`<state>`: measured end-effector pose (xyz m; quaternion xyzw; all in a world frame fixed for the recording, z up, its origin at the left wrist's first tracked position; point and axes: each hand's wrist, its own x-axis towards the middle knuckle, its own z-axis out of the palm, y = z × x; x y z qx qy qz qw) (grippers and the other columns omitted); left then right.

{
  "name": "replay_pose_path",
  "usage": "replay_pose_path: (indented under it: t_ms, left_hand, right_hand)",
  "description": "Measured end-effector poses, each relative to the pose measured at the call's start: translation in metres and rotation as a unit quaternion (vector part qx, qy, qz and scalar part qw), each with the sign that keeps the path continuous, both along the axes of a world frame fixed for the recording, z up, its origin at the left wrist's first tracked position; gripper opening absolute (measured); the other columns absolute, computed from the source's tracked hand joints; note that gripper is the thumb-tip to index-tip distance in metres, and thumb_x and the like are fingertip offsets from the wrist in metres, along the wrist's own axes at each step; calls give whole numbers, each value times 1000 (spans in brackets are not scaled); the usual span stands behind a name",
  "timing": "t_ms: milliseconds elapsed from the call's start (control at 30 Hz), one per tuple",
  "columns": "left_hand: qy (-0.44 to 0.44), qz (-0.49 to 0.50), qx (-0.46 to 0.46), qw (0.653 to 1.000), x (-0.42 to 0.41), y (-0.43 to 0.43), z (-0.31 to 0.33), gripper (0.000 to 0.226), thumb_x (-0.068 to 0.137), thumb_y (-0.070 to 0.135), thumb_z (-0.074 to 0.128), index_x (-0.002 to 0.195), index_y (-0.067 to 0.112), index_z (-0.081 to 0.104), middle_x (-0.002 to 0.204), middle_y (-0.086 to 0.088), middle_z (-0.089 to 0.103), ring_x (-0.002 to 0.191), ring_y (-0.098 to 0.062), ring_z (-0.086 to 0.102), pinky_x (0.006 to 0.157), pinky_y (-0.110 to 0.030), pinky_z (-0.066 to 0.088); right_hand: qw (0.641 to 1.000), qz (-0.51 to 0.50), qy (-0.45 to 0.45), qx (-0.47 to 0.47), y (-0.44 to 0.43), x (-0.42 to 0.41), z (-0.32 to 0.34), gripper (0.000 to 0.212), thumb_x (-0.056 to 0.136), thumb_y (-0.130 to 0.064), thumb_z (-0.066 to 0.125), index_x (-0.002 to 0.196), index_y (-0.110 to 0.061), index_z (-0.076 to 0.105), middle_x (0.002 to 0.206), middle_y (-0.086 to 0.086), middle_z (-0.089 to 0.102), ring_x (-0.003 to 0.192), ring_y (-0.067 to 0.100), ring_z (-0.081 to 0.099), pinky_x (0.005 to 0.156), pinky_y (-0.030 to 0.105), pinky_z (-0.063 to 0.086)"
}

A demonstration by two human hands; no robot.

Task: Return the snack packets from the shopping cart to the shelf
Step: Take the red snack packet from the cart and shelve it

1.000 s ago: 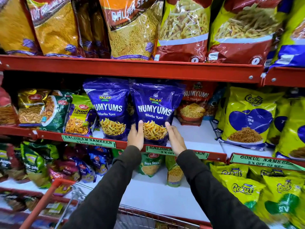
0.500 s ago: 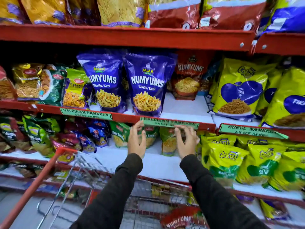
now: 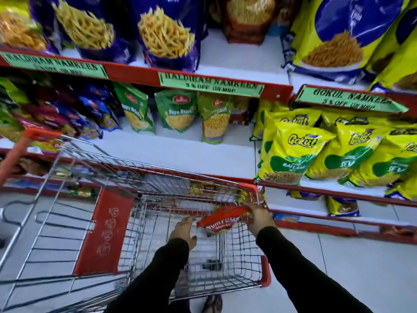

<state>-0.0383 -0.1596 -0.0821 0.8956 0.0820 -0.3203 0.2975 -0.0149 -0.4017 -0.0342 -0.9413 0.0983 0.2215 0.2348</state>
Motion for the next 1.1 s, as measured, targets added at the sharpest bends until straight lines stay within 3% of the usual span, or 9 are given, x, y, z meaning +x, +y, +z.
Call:
replay_pose_path:
  t_ms: [267,400,567,667,767,833,933,1000,1100]
  left_hand:
    - [-65,142,-16,988,10,-22,-12,14,86,26,65,99,31,66,116,3,70,101,-20,65,85,-29,52]
    - [-104,185,-53,976,3,-19,4,16,88,32,63,101,22,67,100,0,71,94,-24,66,80,-31,52]
    - [-188,246,-186,932,1,-16,55,14,91,24,61,96,11,63,98,-7,67,92,-19,59,86,-34,50]
    - [-227,270,-254,901,5,-17,90,27,90,25,62,105,2,63,102,-11,68,96,-25,62,86,-34,52]
    - [-245,297,-313,868,17,-20,126,37,89,28,62,117,4,60,108,-8,66,101,-22,60,80,-15,52]
    - [-280,300,-349,842,30,-22,152,39,87,32,65,115,5,62,112,-10,69,100,-19,64,89,-26,56]
    - [-335,290,-413,796,50,-29,199,13,90,18,62,102,14,66,96,-4,71,79,-3,66,73,-20,56]
    - [-360,287,-464,757,66,-36,239,18,91,14,60,108,10,65,101,-6,70,85,-8,65,71,-12,54]
    - [-394,266,-508,719,96,-46,292,17,91,17,61,107,12,65,106,-10,69,95,-19,64,84,-27,56]
  right_hand:
    - [999,-37,-24,-24,-6,14,-13,23,90,-15,65,103,-32,71,108,2,76,101,26,70,86,34,57]
    - [997,-37,-69,-18,-10,4,1,19,93,-22,62,109,-29,71,107,4,75,100,27,69,75,29,49]
    - [972,-105,-146,153,-13,-10,32,20,88,-28,70,106,-18,71,110,6,74,101,24,69,90,41,58]
    - [936,-169,-194,241,-9,-11,57,33,84,-28,76,110,-9,68,107,11,71,102,25,67,96,43,56]
    - [888,-196,-253,330,-1,-7,98,18,84,-18,76,96,-16,62,100,13,70,91,25,66,77,25,55]
    - [854,-202,-307,369,2,0,130,15,84,-12,75,88,-17,61,92,15,71,80,20,64,71,21,51]
    - [808,-188,-372,417,5,13,178,22,85,-5,72,79,-23,61,75,-2,68,67,4,61,65,18,50]
    - [771,-190,-412,446,6,29,212,25,85,0,71,78,-22,63,64,-15,69,61,-4,60,62,14,50]
    - [707,-212,-460,494,5,57,260,16,84,1,72,87,-13,65,65,-14,70,61,-7,60,63,10,51]
